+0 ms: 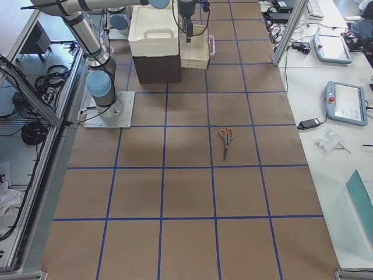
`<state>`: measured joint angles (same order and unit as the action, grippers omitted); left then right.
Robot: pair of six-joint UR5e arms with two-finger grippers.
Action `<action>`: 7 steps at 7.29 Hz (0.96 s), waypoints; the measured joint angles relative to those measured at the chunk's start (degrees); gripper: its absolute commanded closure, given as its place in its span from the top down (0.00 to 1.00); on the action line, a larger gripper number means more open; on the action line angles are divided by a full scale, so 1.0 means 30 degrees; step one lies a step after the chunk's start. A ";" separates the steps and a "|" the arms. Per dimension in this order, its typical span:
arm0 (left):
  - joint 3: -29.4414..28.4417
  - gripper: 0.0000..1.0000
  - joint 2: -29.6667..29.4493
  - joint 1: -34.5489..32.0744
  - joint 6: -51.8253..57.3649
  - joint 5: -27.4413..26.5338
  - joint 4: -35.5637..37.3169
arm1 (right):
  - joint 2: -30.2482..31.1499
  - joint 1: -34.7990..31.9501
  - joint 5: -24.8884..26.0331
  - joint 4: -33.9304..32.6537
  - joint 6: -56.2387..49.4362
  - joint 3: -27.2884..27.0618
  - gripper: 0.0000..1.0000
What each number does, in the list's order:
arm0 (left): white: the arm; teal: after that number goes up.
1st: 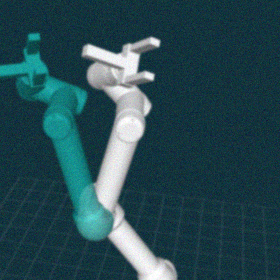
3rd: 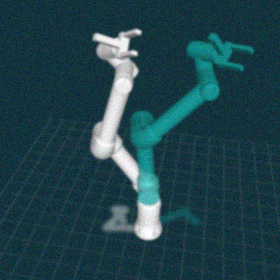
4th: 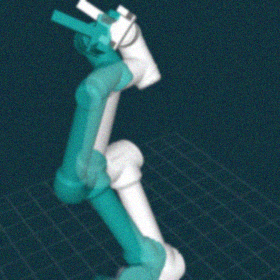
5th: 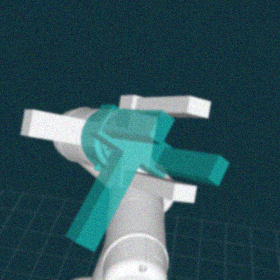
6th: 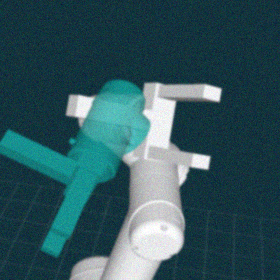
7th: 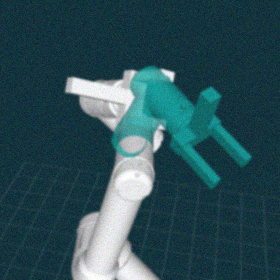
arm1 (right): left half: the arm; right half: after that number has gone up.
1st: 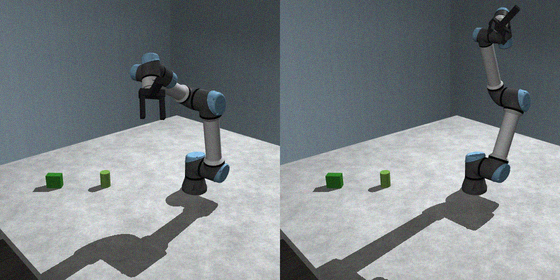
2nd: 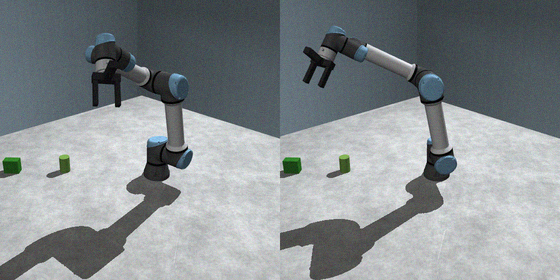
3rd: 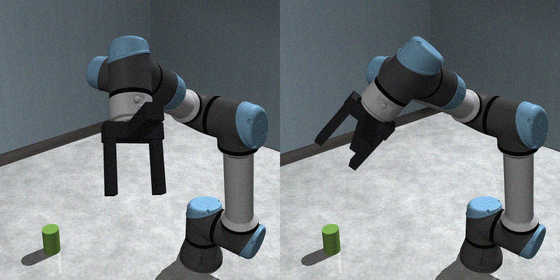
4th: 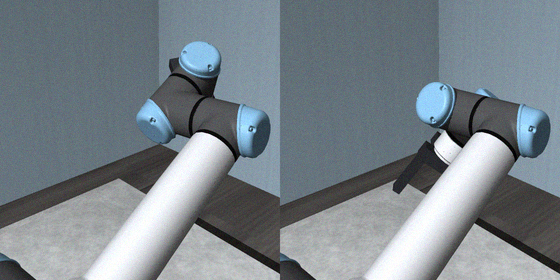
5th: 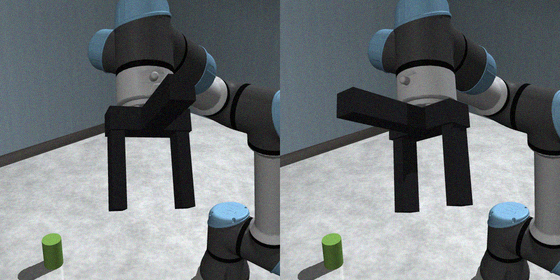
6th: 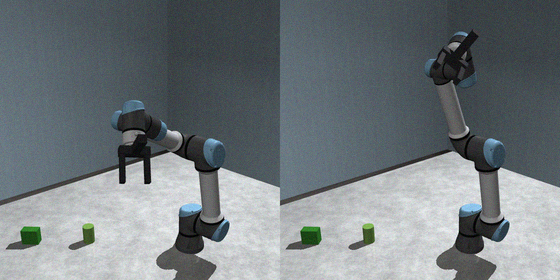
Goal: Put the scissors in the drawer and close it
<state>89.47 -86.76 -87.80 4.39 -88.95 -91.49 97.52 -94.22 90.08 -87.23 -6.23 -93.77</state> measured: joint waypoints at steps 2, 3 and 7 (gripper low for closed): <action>0.0001 1.00 0.0004 0.0000 0.0000 0.0000 0.0000 | -0.0001 0.0000 0.0015 0.0013 -0.0028 -0.0002 1.00; 0.0001 1.00 0.0003 -0.0001 0.0000 0.0001 0.0000 | -0.0002 0.0000 0.0015 0.0014 -0.0060 -0.0002 1.00; -0.0026 1.00 -0.0012 0.0000 -0.0010 0.0001 0.0022 | -0.0054 0.0000 0.0031 -0.0003 -0.0227 -0.0026 1.00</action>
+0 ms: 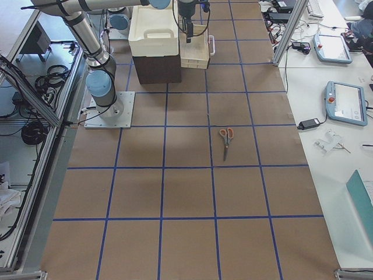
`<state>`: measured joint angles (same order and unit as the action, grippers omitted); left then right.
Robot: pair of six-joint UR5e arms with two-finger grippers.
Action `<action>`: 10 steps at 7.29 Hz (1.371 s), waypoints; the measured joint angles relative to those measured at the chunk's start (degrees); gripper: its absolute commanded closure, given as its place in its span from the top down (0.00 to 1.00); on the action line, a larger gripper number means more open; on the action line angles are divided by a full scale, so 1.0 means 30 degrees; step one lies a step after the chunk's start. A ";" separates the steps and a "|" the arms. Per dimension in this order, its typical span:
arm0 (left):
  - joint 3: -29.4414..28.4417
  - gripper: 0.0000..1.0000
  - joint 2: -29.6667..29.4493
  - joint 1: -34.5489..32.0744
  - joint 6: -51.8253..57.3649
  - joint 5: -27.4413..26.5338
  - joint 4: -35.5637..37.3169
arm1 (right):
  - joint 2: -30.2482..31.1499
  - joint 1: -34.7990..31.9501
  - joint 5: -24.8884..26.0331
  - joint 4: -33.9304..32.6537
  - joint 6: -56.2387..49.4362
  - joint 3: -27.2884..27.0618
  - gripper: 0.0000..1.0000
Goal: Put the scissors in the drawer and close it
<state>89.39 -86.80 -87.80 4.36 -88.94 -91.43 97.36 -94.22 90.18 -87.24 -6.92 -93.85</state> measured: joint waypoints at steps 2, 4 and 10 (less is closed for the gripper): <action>0.0013 1.00 -0.0010 0.0000 0.0009 0.0000 -0.0001 | -0.0026 0.0000 0.0044 -0.0023 -0.0003 -0.0005 1.00; 0.0020 1.00 -0.0013 0.0000 0.0010 -0.0001 0.0006 | -0.0046 0.0000 0.0050 -0.0082 -0.0003 -0.0005 1.00; 0.0008 1.00 -0.0038 0.0001 0.0011 0.0013 0.0007 | -0.0595 0.1380 0.0026 -0.0333 -0.3017 -0.0146 1.00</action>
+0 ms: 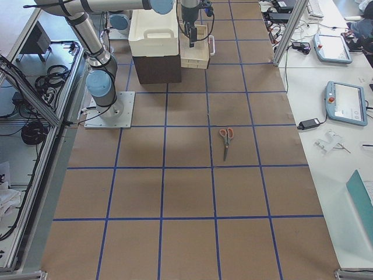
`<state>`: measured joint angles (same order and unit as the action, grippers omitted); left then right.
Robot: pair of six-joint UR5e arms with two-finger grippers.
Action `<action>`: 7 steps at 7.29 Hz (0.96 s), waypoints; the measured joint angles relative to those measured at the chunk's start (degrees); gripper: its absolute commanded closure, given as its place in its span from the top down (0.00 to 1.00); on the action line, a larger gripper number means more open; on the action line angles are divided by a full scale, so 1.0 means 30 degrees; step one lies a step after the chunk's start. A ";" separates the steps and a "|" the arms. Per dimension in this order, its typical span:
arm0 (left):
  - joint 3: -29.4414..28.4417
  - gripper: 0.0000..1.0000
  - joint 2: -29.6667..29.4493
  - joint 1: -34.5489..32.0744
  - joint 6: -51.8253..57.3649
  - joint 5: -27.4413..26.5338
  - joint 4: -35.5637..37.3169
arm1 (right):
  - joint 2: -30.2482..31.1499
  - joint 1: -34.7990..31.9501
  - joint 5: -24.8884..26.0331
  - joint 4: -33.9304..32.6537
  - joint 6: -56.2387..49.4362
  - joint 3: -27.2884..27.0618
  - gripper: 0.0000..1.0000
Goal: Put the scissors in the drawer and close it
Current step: 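Move the right gripper outward over the grey-and-orange scissors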
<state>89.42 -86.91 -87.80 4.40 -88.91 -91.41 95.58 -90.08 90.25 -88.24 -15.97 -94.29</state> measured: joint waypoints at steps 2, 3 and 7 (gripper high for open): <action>0.0014 1.00 0.0007 0.0000 -0.0006 -0.0005 -0.0001 | -0.0939 0.2269 -0.0032 -0.0191 -0.3997 -0.0007 1.00; 0.0013 1.00 0.0015 0.0000 -0.0012 0.0005 0.0000 | -0.1705 0.3548 0.0024 -0.0683 -0.6562 -0.0006 1.00; 0.0018 1.00 0.0012 0.0000 -0.0001 0.0013 -0.0012 | -0.5881 0.7932 0.0348 -0.5134 -1.8390 -0.0028 1.00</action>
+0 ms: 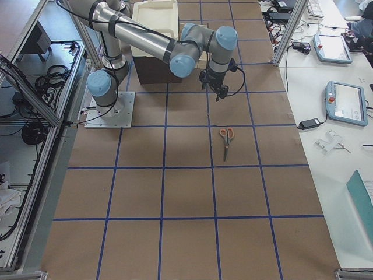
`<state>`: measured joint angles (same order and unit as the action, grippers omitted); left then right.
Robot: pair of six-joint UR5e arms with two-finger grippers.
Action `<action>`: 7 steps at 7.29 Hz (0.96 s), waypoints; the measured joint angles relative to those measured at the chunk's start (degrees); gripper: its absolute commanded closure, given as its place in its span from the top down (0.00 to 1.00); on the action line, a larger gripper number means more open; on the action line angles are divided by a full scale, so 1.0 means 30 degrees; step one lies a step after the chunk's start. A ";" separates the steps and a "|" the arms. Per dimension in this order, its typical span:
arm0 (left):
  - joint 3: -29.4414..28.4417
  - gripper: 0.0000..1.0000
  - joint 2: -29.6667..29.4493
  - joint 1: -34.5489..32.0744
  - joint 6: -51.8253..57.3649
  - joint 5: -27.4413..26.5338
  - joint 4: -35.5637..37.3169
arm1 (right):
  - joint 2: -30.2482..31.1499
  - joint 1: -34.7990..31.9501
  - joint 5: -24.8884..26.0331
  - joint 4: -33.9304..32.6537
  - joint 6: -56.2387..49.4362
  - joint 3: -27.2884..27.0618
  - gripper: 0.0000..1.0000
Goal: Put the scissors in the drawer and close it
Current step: 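Move the right gripper outward over the grey-and-orange scissors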
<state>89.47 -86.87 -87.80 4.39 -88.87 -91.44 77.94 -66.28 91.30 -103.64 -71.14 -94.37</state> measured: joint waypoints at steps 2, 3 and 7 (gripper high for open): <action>0.0001 1.00 -0.0003 0.0000 0.0000 0.0003 -0.0004 | -0.2013 0.0694 0.0472 -0.3238 -0.4445 0.0065 1.00; 0.0002 1.00 -0.0003 0.0000 0.0001 0.0003 -0.0003 | -0.3165 0.1060 0.0541 -0.4854 -0.6540 0.0157 1.00; 0.0002 1.00 0.0006 0.0000 0.0000 -0.0009 -0.0014 | -0.6195 0.1836 -0.0042 -0.7055 -1.1977 0.1155 0.96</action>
<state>89.47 -86.85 -87.80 4.39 -88.89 -91.48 59.35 -60.77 91.17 -124.81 -107.07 -90.91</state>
